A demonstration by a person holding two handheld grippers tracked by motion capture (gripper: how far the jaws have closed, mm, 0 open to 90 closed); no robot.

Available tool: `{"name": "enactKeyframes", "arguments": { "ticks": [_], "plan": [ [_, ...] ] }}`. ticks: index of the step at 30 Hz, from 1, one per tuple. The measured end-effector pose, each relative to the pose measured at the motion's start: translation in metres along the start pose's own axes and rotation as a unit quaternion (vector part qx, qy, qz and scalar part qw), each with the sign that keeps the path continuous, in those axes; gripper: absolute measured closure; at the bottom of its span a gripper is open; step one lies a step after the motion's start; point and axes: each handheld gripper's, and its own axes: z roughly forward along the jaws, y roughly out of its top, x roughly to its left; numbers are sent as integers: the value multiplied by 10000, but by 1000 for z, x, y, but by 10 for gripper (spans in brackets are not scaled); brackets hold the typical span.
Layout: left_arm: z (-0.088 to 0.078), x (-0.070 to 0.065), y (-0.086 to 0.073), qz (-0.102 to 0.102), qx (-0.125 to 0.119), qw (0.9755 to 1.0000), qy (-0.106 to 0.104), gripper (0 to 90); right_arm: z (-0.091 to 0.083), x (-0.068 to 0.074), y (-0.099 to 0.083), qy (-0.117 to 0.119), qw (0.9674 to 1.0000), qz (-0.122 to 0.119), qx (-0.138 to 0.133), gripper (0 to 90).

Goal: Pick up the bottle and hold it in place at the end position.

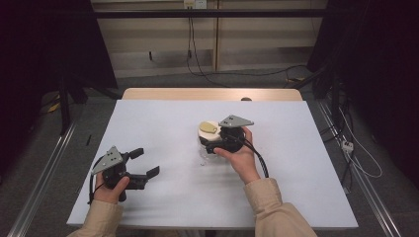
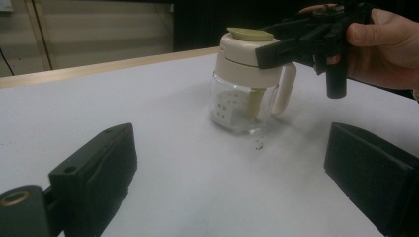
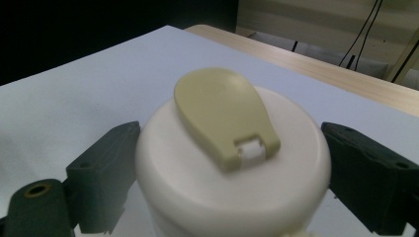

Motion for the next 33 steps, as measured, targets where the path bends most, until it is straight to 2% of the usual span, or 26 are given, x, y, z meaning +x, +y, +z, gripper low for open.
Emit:
{"name": "enactKeyframes", "arguments": {
  "ticks": [5, 6, 9, 11, 12, 15, 17, 18, 20, 25, 30, 32, 33],
  "plan": [
    [1, 0, 0, -19, 8, 10000, -13, 57, -8, -2, 2, 3, 9999, 111, -57, 85],
    [1, 0, 0, 35, 40, 10000, -14, 57, -11, -3, 3, 5, 9998, 147, -95, 87],
    [1, -1, 0, 36, 46, 10000, 6, 57, -22, -4, 8, -98, 9997, 121, -194, 106],
    [2, -1, 0, 73, 65, 9999, 31, 57, -30, -7, 11, -65, 9993, 192, -305, 133],
    [2, -1, 0, 61, 67, 10000, 26, 57, -34, -9, 13, -42, 9990, 243, -364, 162],
    [4, -2, 1, 82, 77, 9999, 14, 57, -42, -16, 16, 13, 9978, 404, -517, 339],
    [5, -2, 2, 62, 95, 9999, 8, 57, -46, -19, 19, 29, 9975, 354, -614, 516],
    [6, -3, 2, 59, 100, 9999, -16, 57, -46, -19, 20, 87, 9973, 365, -624, 563],
    [7, -4, 3, 64, 100, 9999, -31, 57, -47, -18, 22, 9, 9978, 193, -633, 715],
    [10, -3, 3, 54, 130, 9999, -56, 57, -45, -19, 23, -56, 9983, 62, -580, 865],
    [12, -4, 5, 31, 113, 9999, -61, 57, -39, -23, 20, -63, 9987, 137, -493, 892],
    [13, -4, 6, 52, 105, 9999, -62, 57, -38, -22, 20, -149, 9985, 102, -508, 900],
    [13, -4, 7, 46, 90, 9999, -53, 57, -36, -22, 19, -43, 9987, 145, -485, 900]
  ]
}}
